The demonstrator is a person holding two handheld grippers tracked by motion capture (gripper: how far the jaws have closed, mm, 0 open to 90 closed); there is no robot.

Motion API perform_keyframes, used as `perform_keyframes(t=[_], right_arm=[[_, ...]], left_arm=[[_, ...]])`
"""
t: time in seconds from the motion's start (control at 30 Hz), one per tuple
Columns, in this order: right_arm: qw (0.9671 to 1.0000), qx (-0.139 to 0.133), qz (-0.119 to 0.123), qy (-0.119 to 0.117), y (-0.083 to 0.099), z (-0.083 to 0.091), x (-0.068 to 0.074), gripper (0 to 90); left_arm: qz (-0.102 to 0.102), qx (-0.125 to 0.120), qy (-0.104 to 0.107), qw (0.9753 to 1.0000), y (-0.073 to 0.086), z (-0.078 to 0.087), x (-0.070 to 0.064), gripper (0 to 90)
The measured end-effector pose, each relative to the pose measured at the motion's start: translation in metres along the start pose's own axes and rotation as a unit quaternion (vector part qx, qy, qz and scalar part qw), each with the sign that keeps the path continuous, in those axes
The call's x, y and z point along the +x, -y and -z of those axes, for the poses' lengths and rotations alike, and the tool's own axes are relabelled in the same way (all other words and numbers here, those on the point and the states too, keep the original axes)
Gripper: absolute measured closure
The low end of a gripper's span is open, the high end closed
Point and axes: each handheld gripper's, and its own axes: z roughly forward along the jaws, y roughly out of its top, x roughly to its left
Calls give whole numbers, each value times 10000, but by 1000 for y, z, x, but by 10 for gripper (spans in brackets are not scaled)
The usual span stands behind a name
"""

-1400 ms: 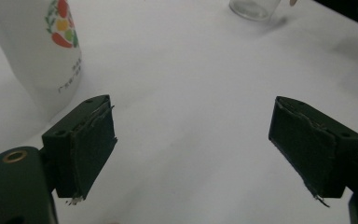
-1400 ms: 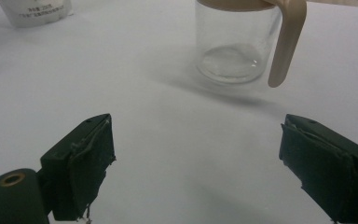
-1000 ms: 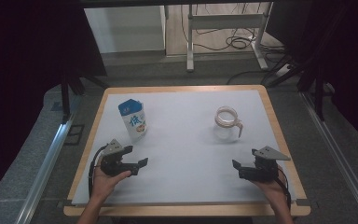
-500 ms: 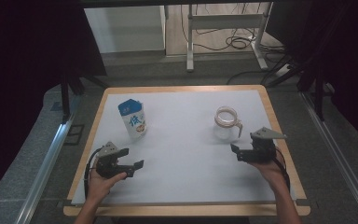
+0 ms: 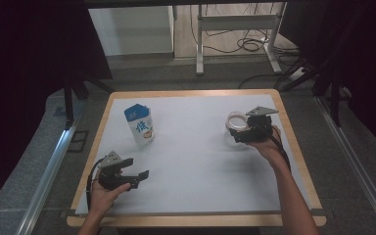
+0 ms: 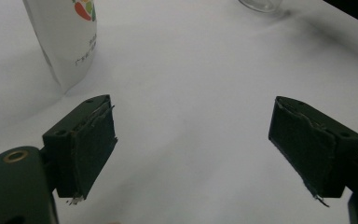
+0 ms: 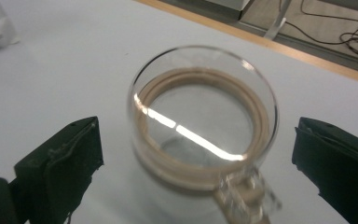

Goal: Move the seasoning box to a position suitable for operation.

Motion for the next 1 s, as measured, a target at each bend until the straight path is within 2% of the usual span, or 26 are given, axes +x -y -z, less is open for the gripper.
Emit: perform_keyframes(t=[0.17,0.33,0.4,0.5,0.53,0.77,0.8,0.83,0.87,0.9,1.0], right_arm=[[9997,227,-46,-33,-3,-22,-3,17],[9988,356,-250,-226,3,-41,-10,26],[9986,337,-277,-299,4,-44,-11,47],[9986,287,-256,-357,4,-45,-10,84],[9988,261,-184,-368,3,-45,-9,110],[9988,280,-90,-382,3,-43,-9,115],[9989,285,25,-368,3,-41,-7,116],[9989,285,25,-368,3,-41,-7,116],[9985,306,181,-412,3,-38,-5,116],[9985,306,181,-412,3,-38,-5,116],[9959,147,364,-812,4,-26,3,115]], left_arm=[[0,30,45,10000,1,-3,0,149],[-46,97,77,9999,1,-8,-1,149],[-43,86,85,9999,0,-9,0,149],[-19,72,75,9999,0,-9,2,149],[-18,75,79,9999,0,-10,3,149],[-47,95,97,9999,0,-12,1,149],[-53,78,96,9999,-1,-12,1,149],[-53,78,96,9999,-1,-12,1,149],[-35,60,95,9999,-1,-11,2,149],[-35,60,95,9999,-1,-11,2,149],[-48,49,82,9999,-1,-10,3,149]])
